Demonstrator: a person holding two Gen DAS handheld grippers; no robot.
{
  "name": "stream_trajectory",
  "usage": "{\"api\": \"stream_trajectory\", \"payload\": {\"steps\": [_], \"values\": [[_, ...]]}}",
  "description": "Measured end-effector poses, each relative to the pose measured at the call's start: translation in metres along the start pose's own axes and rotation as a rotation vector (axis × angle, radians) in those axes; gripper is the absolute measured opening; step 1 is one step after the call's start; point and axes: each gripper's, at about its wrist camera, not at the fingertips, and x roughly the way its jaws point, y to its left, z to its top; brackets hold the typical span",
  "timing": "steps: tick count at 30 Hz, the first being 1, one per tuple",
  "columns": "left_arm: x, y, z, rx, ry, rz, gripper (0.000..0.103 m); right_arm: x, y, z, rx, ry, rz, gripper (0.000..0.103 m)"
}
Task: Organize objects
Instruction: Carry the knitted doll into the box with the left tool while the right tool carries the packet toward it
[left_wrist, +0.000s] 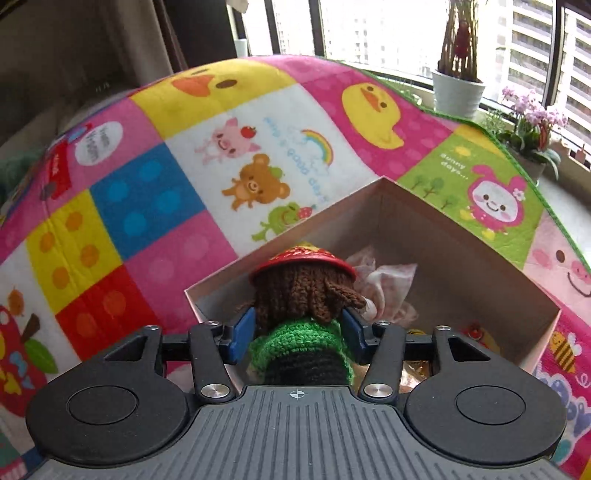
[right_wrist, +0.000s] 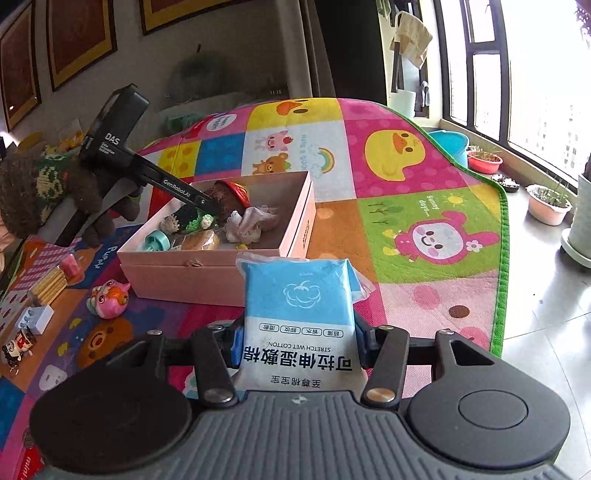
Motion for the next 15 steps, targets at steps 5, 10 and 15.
{"api": "stream_trajectory", "payload": {"steps": [5,10,15], "values": [[-0.050,0.011,-0.011,-0.244,-0.246,-0.015,0.051,-0.003,0.011,0.004,-0.009,-0.006,0.020,0.052],[-0.104,-0.012,-0.058,-0.353,-0.344,-0.026,0.051,-0.007,0.021,0.026,-0.017,-0.028,0.040,0.052],[-0.135,-0.035,-0.120,-0.486,-0.319,-0.042,0.051,0.022,0.039,0.081,-0.047,-0.048,0.044,0.052]]}}
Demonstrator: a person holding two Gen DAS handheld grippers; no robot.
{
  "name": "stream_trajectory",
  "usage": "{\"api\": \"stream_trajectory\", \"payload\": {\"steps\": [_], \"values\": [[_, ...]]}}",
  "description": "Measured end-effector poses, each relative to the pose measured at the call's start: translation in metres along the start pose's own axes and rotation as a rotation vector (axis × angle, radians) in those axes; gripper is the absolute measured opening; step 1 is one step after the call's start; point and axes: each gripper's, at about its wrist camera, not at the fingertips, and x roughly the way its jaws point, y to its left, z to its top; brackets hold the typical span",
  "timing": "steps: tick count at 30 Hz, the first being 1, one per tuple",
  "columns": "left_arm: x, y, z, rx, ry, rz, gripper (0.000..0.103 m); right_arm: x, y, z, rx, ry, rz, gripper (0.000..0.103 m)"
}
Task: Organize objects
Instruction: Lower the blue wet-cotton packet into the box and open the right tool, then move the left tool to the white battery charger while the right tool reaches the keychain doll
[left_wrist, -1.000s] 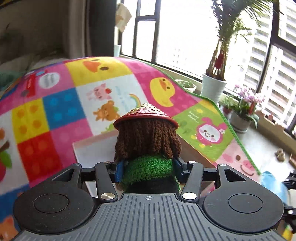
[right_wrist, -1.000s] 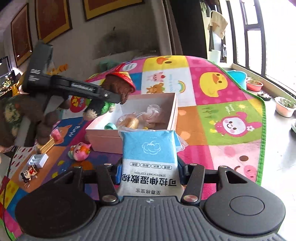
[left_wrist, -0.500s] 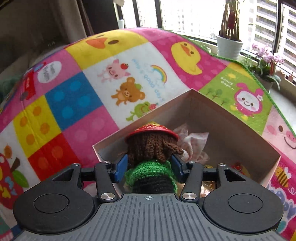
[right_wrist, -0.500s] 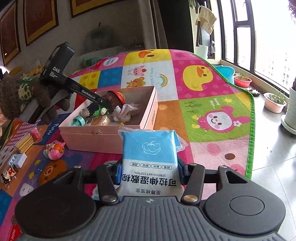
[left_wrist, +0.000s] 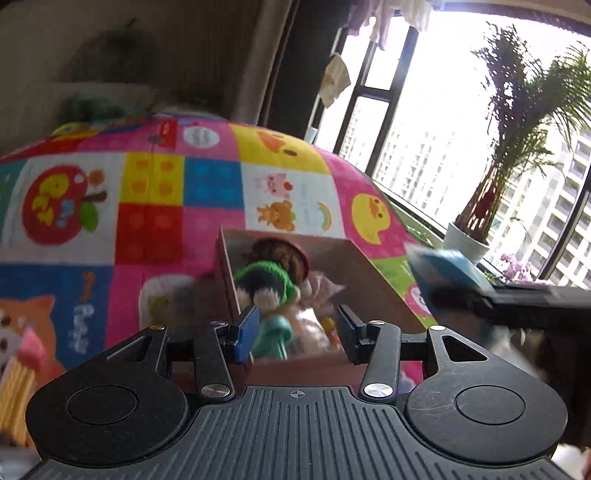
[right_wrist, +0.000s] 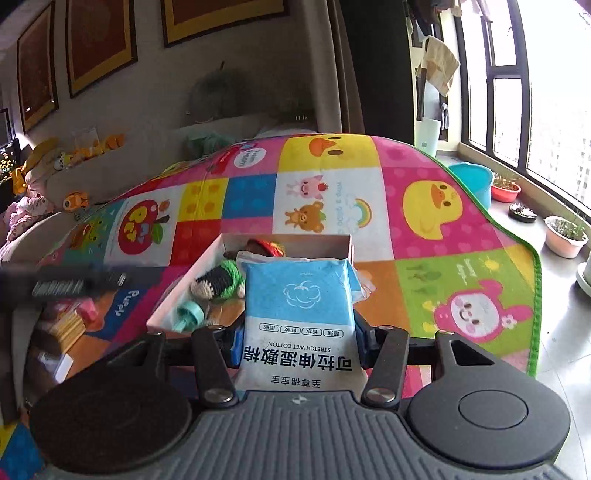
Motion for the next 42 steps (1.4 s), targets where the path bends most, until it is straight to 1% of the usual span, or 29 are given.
{"api": "stream_trajectory", "payload": {"steps": [2,4,7,9,11,14,15,18,20,22,23,24,25,27,28,29,31,34,35,38,39,40,41,42], "values": [[-0.016,0.004,-0.021,-0.038,0.012,-0.010,0.051,0.029,0.007,0.022,-0.023,0.013,-0.031,0.052],[-0.029,0.006,-0.036,-0.030,0.029,-0.011,0.050,0.062,0.013,0.039,-0.041,0.042,-0.081,0.052],[-0.046,0.013,-0.050,-0.012,0.039,0.003,0.050,0.115,0.017,0.056,-0.025,0.123,-0.143,0.052],[-0.053,0.019,-0.054,-0.010,0.042,0.003,0.050,0.147,0.019,0.058,-0.010,0.189,-0.183,0.052],[-0.062,0.026,-0.058,-0.016,0.034,-0.003,0.050,0.169,0.023,0.054,-0.025,0.236,-0.225,0.052],[-0.070,0.037,-0.060,-0.018,0.021,-0.004,0.050,0.190,0.031,0.040,-0.085,0.296,-0.289,0.051],[-0.072,0.040,-0.060,-0.023,0.018,-0.002,0.050,0.194,0.032,0.036,-0.096,0.309,-0.295,0.051],[-0.077,0.053,-0.056,-0.048,0.009,0.005,0.050,0.188,0.035,0.038,-0.097,0.302,-0.302,0.053],[-0.086,0.065,-0.049,-0.064,-0.018,0.019,0.050,0.181,0.038,0.041,-0.103,0.299,-0.303,0.059],[-0.099,0.083,-0.037,-0.098,-0.070,0.050,0.050,0.164,0.044,0.044,-0.124,0.258,-0.302,0.068],[-0.106,0.093,-0.031,-0.119,-0.097,0.080,0.050,0.152,0.048,0.045,-0.137,0.227,-0.291,0.071],[-0.112,0.104,-0.025,-0.139,-0.122,0.123,0.050,0.139,0.052,0.045,-0.154,0.195,-0.283,0.076],[-0.118,0.116,-0.019,-0.157,-0.143,0.185,0.050,0.127,0.057,0.043,-0.173,0.167,-0.271,0.080],[-0.122,0.141,-0.014,-0.203,-0.143,0.295,0.050,0.100,0.069,0.035,-0.213,0.110,-0.229,0.084],[-0.122,0.156,-0.014,-0.244,-0.131,0.327,0.050,0.088,0.073,0.029,-0.225,0.090,-0.210,0.086],[-0.121,0.168,-0.015,-0.282,-0.118,0.336,0.050,0.074,0.079,0.023,-0.243,0.068,-0.183,0.087],[-0.111,0.189,-0.019,-0.343,-0.104,0.322,0.050,0.055,0.088,0.008,-0.278,0.041,-0.135,0.090],[-0.087,0.208,-0.022,-0.411,-0.057,0.246,0.050,0.035,0.100,-0.014,-0.320,0.028,-0.078,0.091],[-0.076,0.210,-0.022,-0.422,-0.041,0.236,0.050,0.032,0.104,-0.021,-0.328,0.031,-0.065,0.091],[-0.052,0.207,-0.025,-0.428,0.029,0.278,0.049,0.022,0.112,-0.037,-0.339,0.042,-0.028,0.091],[-0.046,0.202,-0.027,-0.428,0.053,0.267,0.049,0.019,0.114,-0.041,-0.343,0.044,-0.016,0.091],[-0.041,0.192,-0.030,-0.415,0.074,0.234,0.051,0.016,0.115,-0.044,-0.348,0.042,-0.007,0.091],[-0.037,0.180,-0.032,-0.380,0.090,0.188,0.050,0.013,0.115,-0.047,-0.350,0.041,0.001,0.091],[-0.034,0.168,-0.033,-0.346,0.113,0.125,0.050,0.011,0.116,-0.049,-0.350,0.042,0.009,0.092]]}}
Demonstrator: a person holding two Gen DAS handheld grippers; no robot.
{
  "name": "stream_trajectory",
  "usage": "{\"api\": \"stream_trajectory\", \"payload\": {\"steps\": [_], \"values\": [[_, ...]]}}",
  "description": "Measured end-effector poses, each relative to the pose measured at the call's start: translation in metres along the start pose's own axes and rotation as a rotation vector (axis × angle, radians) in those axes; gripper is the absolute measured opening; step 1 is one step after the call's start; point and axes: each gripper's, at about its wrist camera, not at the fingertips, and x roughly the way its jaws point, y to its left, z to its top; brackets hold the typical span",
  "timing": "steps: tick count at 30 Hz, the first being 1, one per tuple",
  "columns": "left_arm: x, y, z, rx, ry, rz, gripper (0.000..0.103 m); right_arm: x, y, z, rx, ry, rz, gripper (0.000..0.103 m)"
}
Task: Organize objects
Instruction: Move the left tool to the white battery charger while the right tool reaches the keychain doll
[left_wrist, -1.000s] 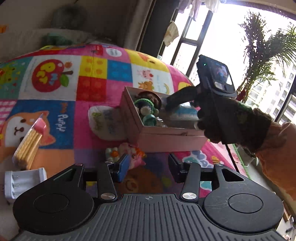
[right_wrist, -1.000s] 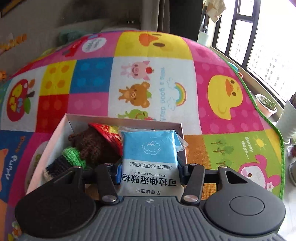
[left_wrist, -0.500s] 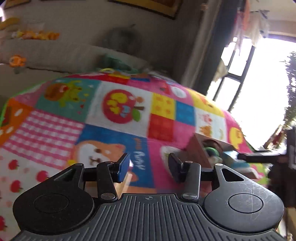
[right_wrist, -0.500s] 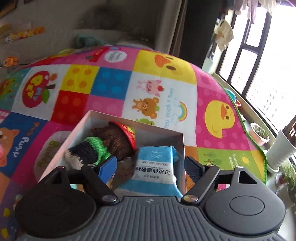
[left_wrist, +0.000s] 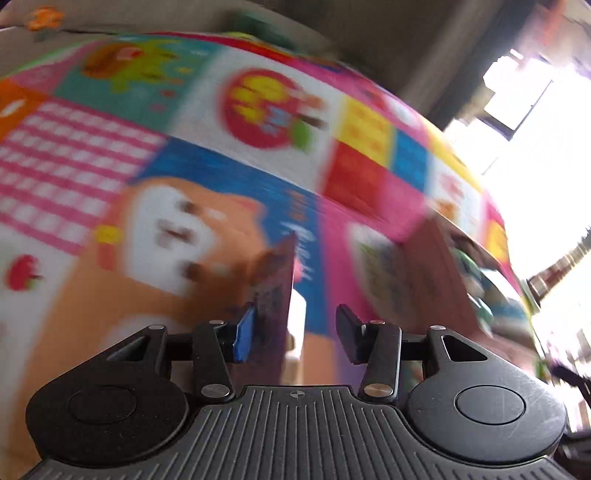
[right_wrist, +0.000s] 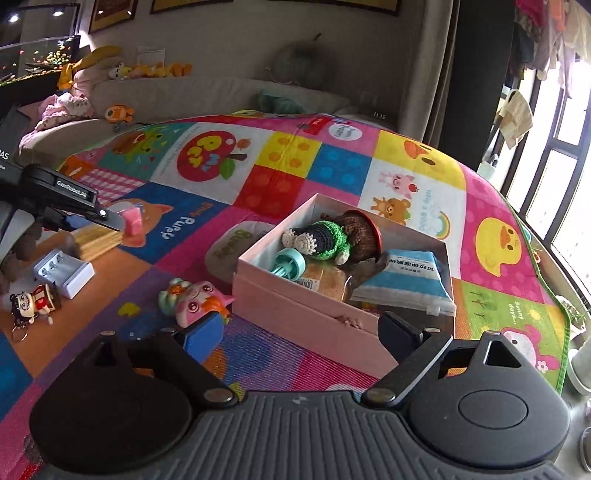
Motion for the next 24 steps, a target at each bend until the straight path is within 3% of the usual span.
{"api": "stream_trajectory", "payload": {"steps": [2,3,7,14,18,21,24], "values": [[-0.001,-0.020,-0.010,0.035,0.041,-0.105,0.047,0.000,0.001,-0.001,0.003,0.000,0.009,0.093],[-0.004,-0.028,-0.013,0.057,0.042,-0.113,0.048,0.000,0.002,-0.002,0.005,0.000,0.010,0.093],[-0.013,-0.053,-0.022,0.194,0.034,-0.001,0.045,0.005,0.007,-0.003,0.021,0.007,0.018,0.096],[-0.035,-0.042,-0.026,0.203,0.022,0.054,0.045,0.010,0.021,-0.012,0.013,0.028,0.053,0.098],[-0.075,-0.011,-0.035,0.133,-0.024,0.127,0.045,0.008,0.028,-0.021,-0.021,0.030,0.048,0.101],[-0.099,0.022,-0.047,-0.014,-0.048,0.233,0.045,0.011,0.029,-0.031,-0.022,0.043,0.050,0.103],[-0.100,0.039,-0.060,-0.152,-0.051,0.225,0.045,0.020,0.025,-0.039,0.029,0.074,0.038,0.103]]}}
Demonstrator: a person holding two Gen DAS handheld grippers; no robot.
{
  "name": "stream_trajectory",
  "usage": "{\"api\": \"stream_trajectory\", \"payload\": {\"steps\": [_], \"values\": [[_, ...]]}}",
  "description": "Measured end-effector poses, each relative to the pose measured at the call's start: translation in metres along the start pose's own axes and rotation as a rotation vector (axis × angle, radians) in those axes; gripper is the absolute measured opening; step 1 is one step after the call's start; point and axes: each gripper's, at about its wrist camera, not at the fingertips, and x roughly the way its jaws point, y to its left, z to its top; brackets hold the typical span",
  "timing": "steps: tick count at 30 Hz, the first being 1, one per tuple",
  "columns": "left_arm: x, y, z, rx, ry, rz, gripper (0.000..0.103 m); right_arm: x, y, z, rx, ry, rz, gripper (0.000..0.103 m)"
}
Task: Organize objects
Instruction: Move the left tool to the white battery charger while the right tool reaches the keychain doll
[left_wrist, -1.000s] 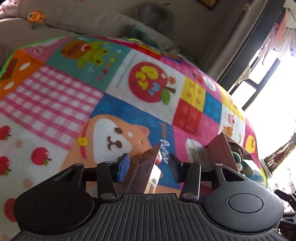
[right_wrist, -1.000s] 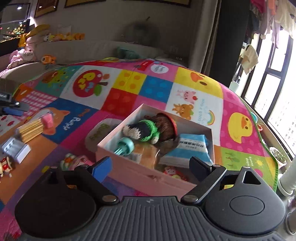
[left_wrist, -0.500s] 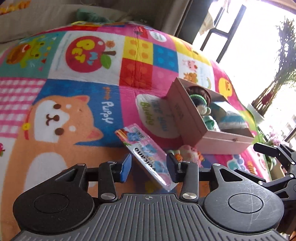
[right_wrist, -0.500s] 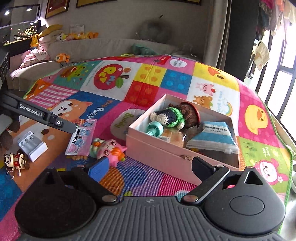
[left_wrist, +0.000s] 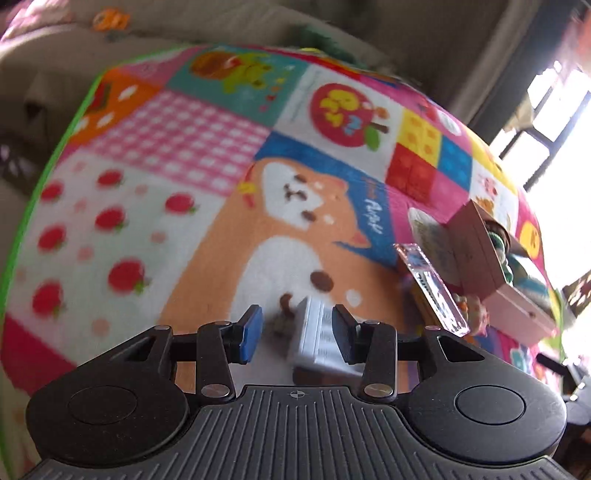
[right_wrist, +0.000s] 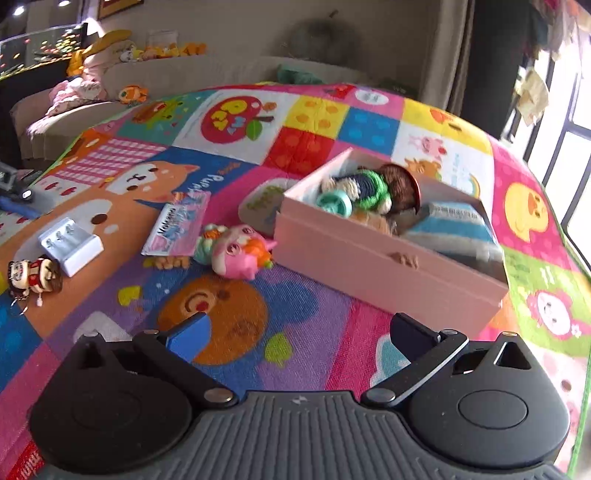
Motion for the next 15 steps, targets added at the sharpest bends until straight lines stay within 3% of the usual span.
{"api": "stream_trajectory", "payload": {"steps": [3,6,8,9,10,13,15], "values": [[0.013,-0.008,-0.010,-0.054,0.027,-0.037,0.046,0.004,-0.005,-0.003,0.057,0.012,-0.015,0.103],[0.032,-0.040,-0.015,-0.016,0.061,-0.131,0.046,-0.004,-0.008,-0.006,0.075,0.000,-0.022,0.103],[0.049,-0.067,-0.019,0.011,0.107,-0.216,0.051,-0.009,-0.010,-0.008,0.083,0.000,-0.017,0.103],[0.055,-0.079,-0.020,0.039,0.115,-0.212,0.058,-0.011,-0.010,-0.009,0.087,0.003,-0.007,0.103],[0.058,-0.089,-0.020,0.076,0.109,-0.199,0.058,-0.014,-0.009,-0.010,0.088,0.008,0.015,0.103],[0.054,-0.095,-0.007,0.093,0.084,-0.276,0.045,-0.026,0.009,-0.008,0.038,0.014,0.154,0.103],[0.045,-0.096,0.001,0.150,0.052,-0.249,0.045,-0.033,0.037,-0.006,-0.054,0.001,0.253,0.103]]}}
